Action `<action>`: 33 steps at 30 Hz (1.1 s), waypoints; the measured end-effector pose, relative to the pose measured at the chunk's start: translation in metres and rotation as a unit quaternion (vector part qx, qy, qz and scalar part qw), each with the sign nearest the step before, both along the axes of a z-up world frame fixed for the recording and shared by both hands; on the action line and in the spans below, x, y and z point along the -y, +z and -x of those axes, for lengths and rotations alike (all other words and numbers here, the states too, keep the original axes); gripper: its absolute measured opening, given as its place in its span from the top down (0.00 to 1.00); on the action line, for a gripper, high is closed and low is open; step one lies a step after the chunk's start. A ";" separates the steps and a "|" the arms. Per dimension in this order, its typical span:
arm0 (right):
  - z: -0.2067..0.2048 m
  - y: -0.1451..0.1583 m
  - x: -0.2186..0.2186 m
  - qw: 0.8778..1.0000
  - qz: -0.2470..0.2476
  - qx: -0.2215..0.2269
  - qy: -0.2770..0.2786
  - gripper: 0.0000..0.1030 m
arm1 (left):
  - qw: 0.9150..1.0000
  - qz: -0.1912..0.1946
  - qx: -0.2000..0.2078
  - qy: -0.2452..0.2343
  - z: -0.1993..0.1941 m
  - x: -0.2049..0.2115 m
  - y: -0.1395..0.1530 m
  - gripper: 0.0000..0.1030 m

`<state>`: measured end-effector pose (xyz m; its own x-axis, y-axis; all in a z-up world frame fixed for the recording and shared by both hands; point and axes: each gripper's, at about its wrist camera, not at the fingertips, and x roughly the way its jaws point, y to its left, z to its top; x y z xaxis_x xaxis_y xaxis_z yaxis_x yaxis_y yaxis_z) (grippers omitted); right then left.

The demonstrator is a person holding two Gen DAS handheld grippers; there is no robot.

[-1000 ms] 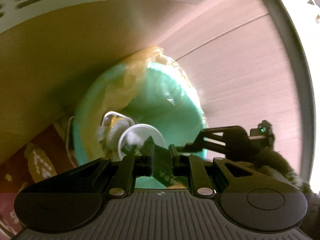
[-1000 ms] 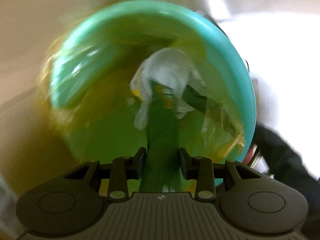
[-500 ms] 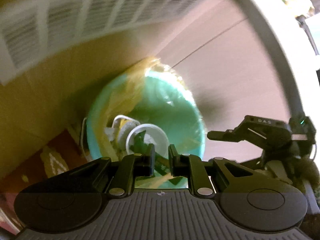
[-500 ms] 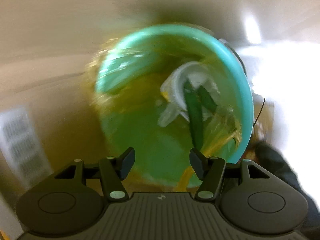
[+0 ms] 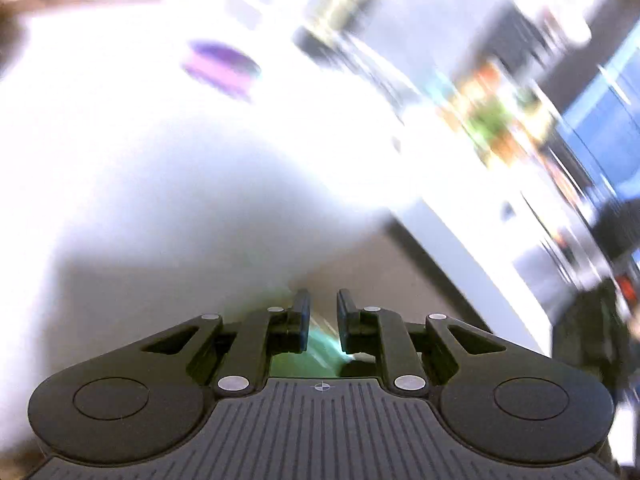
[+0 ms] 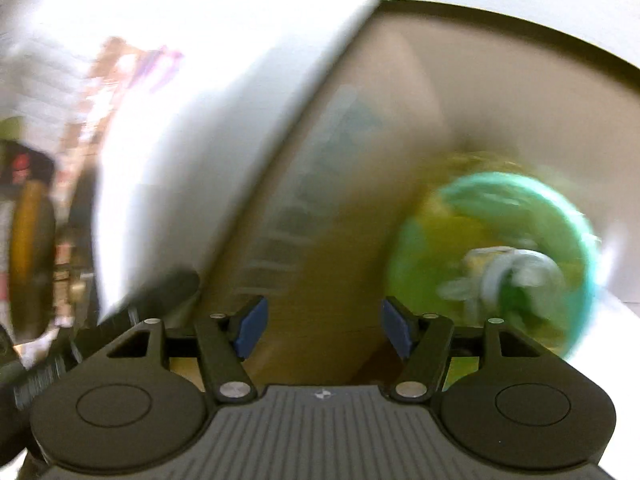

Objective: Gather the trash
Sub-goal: 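Move both grippers back over the counter toward the purple eggplant sponge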

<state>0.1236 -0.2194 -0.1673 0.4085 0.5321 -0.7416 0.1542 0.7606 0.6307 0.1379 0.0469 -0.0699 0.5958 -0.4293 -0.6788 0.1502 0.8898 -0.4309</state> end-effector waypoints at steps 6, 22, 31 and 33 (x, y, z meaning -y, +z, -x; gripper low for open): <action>-0.041 0.073 -0.068 0.977 0.102 0.154 0.108 0.37 | 0.995 -0.038 0.029 0.086 -0.007 -0.057 0.035 0.84; -0.235 0.076 -0.200 0.862 0.376 0.279 0.195 0.17 | 0.991 0.021 0.039 0.129 -0.008 -0.151 0.027 0.84; -0.256 0.066 -0.199 0.899 0.325 0.218 0.198 0.47 | 0.988 0.055 0.033 0.143 -0.019 -0.167 0.014 0.84; -0.245 0.072 -0.199 0.905 0.308 0.221 0.193 0.47 | 0.987 0.058 0.029 0.145 -0.021 -0.167 0.012 0.84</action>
<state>0.3688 -0.0204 -0.0957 0.6101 0.2392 -0.7553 -0.3619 0.9322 0.0029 0.1593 0.2135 -0.0577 0.7418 -0.3076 -0.5959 -0.0762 0.8442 -0.5306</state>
